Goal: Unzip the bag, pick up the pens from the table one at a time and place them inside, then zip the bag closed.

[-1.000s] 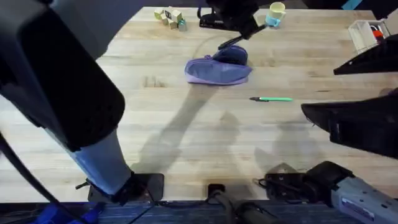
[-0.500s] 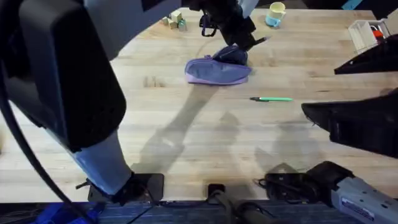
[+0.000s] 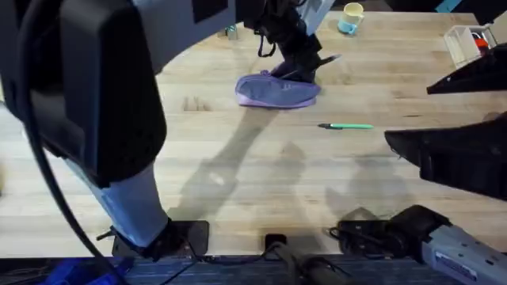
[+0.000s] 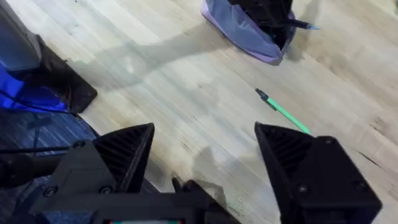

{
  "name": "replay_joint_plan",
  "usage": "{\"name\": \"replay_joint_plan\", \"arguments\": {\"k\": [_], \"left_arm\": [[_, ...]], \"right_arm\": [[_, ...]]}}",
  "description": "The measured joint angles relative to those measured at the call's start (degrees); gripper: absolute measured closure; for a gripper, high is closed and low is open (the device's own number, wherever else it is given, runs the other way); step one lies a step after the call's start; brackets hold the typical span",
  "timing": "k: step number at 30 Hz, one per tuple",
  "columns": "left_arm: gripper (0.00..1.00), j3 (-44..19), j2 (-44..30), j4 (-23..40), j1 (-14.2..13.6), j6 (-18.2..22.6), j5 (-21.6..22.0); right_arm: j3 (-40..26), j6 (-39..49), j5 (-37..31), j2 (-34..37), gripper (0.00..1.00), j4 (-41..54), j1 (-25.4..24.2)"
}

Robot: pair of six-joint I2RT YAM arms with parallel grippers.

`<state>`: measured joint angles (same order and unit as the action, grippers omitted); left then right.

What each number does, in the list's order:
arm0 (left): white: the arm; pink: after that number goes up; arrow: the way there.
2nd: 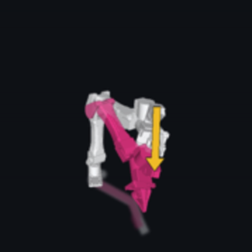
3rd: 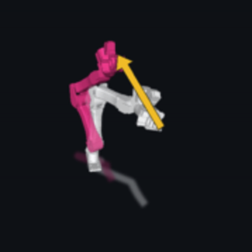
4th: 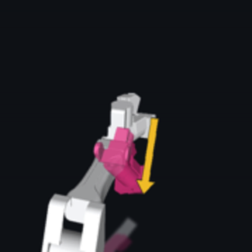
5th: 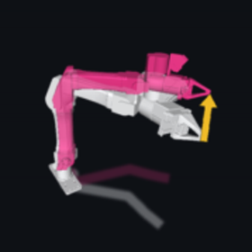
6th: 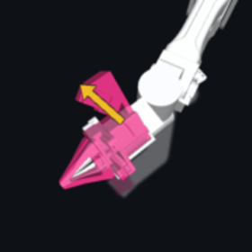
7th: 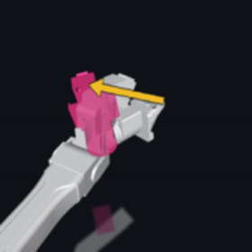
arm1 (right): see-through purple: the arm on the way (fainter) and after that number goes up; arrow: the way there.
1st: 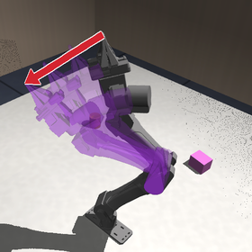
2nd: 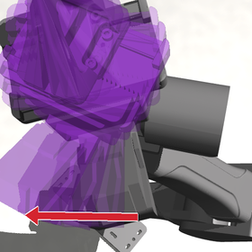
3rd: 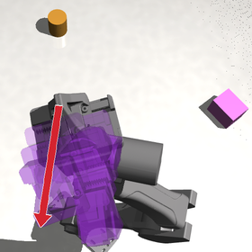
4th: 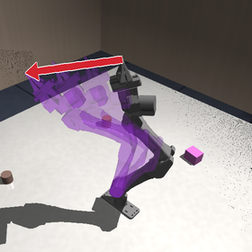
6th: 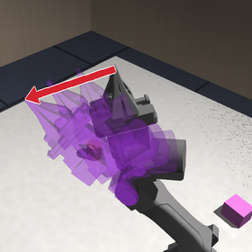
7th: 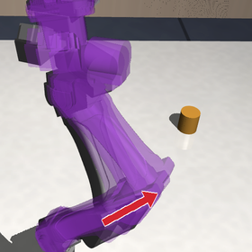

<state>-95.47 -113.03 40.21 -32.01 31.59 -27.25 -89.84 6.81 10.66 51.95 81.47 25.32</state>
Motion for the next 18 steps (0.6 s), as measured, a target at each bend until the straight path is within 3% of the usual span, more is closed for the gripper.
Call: {"name": "replay_joint_plan", "arguments": {"k": [8, 18], "left_arm": [[0.957, 4.46, -0.70, 4.09, 1.11, 2.46, 7.25], [0.957, 4.62, -0.70, 6.38, 3.13, 5.06, 8.51]], "right_arm": [[0.00, 0.04, -0.20, 0.00, 0.004, -0.02, 0.00], [0.00, 0.04, -1.77, 0.00, 0.005, -0.41, 0.00]]}}
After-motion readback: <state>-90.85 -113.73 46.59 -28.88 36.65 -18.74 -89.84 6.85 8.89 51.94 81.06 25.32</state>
